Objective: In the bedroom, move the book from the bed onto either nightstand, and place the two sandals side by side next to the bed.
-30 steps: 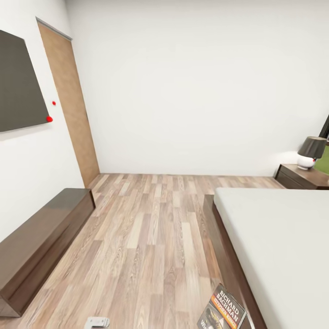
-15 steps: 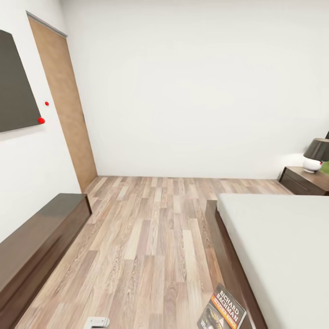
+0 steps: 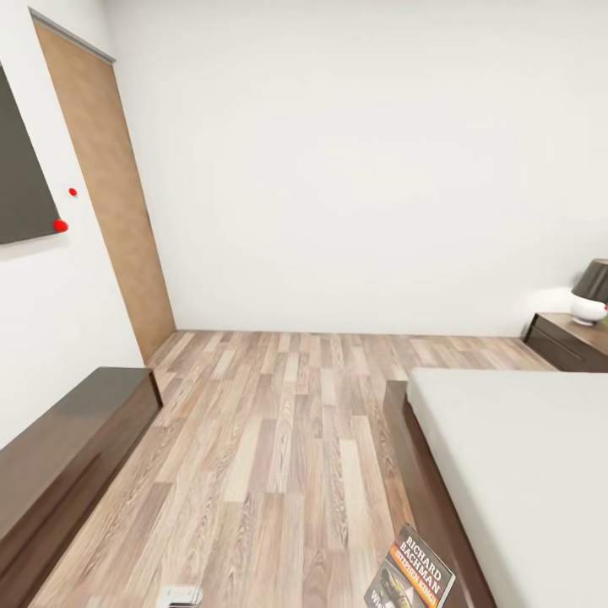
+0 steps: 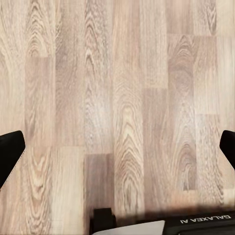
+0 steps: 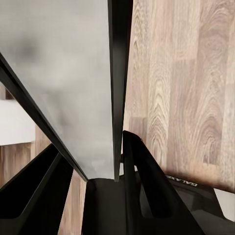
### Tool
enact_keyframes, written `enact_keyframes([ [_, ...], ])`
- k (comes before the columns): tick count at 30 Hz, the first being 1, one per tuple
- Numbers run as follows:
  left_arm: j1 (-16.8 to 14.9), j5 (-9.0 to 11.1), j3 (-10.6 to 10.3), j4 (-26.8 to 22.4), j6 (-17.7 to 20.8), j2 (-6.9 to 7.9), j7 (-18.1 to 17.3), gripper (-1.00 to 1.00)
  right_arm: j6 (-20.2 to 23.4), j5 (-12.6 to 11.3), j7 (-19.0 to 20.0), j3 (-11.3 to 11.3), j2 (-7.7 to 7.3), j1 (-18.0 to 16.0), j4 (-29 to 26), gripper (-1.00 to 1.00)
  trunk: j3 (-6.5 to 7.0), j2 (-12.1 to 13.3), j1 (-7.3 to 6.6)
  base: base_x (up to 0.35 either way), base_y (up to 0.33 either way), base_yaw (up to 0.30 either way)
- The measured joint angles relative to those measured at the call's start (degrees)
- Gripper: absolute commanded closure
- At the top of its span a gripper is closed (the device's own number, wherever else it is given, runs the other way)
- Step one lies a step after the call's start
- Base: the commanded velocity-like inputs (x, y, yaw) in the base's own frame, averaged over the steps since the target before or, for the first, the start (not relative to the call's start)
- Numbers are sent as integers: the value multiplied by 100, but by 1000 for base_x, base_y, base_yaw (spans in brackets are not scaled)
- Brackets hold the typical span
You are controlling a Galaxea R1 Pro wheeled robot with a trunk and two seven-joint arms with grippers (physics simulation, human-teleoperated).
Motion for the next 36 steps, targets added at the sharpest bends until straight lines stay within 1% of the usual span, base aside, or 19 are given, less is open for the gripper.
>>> enact_keyframes([
  [36,0,0,0,2,0,3,0,-100,5,0,4,1,0,1,-1,100,0,0,0,302,0,0],
])
